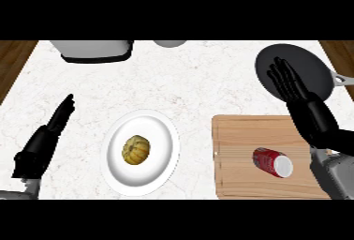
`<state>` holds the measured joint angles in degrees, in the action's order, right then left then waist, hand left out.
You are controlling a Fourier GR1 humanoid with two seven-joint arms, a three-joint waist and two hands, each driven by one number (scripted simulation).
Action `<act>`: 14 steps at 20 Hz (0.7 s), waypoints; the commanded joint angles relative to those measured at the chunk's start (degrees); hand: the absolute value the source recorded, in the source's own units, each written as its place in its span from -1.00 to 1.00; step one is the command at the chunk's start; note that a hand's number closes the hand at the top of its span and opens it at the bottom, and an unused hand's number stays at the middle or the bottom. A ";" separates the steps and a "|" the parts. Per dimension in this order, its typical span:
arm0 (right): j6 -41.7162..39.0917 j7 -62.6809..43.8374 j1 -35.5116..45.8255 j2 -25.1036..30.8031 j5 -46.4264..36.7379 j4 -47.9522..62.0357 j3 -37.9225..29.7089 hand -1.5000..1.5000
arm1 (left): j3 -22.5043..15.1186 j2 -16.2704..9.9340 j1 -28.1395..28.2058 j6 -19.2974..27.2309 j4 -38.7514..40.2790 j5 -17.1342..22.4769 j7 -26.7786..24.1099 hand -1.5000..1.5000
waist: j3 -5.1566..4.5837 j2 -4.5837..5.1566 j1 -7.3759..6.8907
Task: Pick the can from the cutting board and place it in the pan
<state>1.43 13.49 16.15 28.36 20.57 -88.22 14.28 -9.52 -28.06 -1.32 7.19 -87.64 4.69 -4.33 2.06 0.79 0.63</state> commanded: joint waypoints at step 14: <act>1.76 25.53 -3.32 3.36 -19.73 29.67 0.15 -1.00 | -3.34 6.71 -8.42 -2.91 -0.58 2.15 11.75 0.00 | -1.97 -0.53 -0.80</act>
<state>1.37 28.72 16.13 34.98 2.19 -66.41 16.10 -12.37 -23.18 -8.80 4.59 -89.27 7.25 6.77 0.10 0.35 -0.22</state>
